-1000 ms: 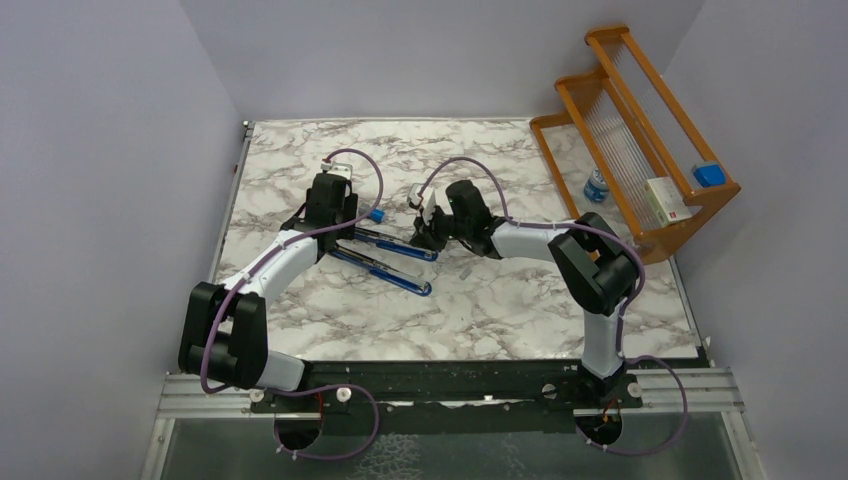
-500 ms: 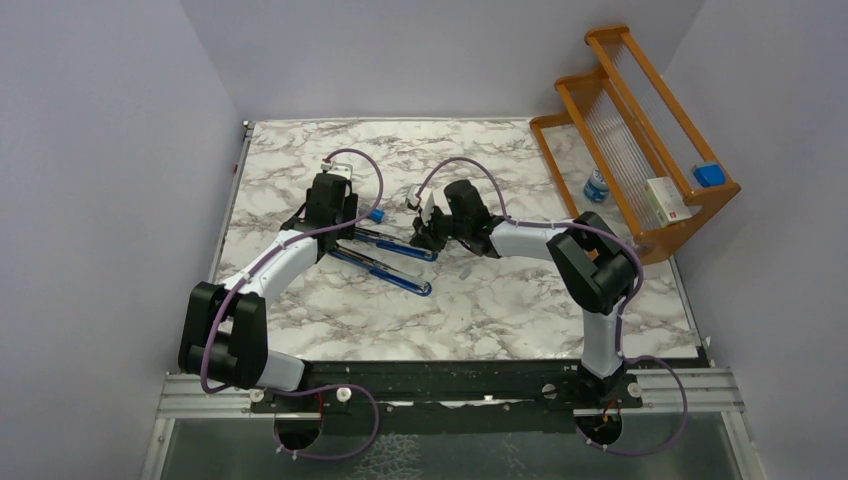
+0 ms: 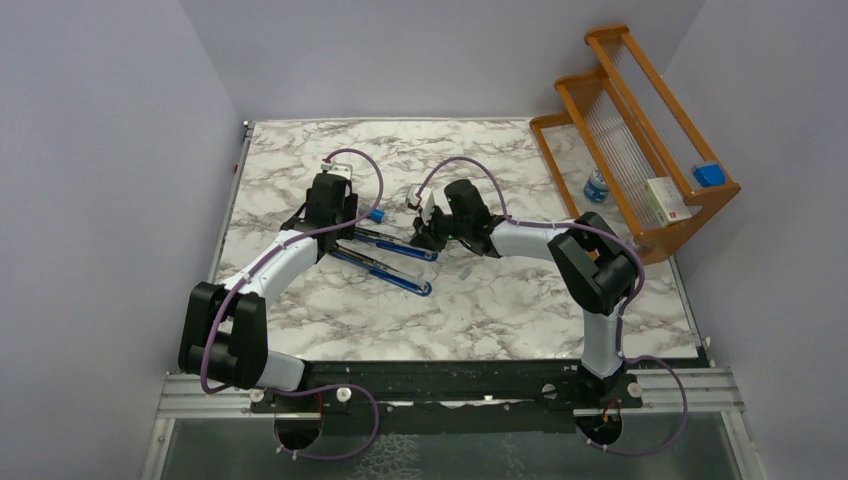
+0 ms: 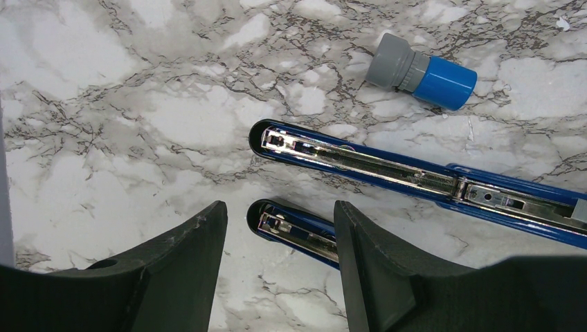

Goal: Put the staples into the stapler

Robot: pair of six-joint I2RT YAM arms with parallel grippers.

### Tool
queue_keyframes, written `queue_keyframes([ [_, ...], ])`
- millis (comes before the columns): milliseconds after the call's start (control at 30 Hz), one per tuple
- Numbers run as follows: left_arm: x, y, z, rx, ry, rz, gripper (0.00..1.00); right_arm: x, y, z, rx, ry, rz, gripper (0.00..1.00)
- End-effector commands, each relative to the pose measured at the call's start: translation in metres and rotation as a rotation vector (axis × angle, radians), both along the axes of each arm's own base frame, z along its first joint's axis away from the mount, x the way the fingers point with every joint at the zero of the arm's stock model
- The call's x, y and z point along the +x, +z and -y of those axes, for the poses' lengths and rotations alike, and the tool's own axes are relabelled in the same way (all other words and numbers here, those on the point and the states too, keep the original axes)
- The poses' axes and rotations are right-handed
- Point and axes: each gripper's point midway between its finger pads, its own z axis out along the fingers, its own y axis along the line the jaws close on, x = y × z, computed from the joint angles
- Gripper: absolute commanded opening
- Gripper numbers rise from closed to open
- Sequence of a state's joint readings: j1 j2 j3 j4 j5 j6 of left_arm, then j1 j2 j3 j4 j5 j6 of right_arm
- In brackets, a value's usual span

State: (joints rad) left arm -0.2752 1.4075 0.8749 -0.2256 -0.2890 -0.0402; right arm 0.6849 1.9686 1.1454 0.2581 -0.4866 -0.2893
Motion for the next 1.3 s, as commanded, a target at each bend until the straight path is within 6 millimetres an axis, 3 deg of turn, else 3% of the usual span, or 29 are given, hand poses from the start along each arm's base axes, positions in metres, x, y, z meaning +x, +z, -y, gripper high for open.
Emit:
queue_keyframes([
  [0, 0.009, 0.017, 0.002, -0.005, -0.001, 0.046, 0.61, 0.003, 0.022, -0.005, 0.031, 0.022, 0.018, 0.01],
  [567, 0.009, 0.016, 0.002, -0.003, -0.001, 0.044, 0.61, 0.002, 0.032, -0.008, 0.065, 0.030, 0.030, 0.01],
  [1267, 0.008, 0.015, 0.002, -0.002, -0.001, 0.042, 0.61, 0.001, 0.007, -0.006, 0.004, 0.030, -0.029, 0.01],
])
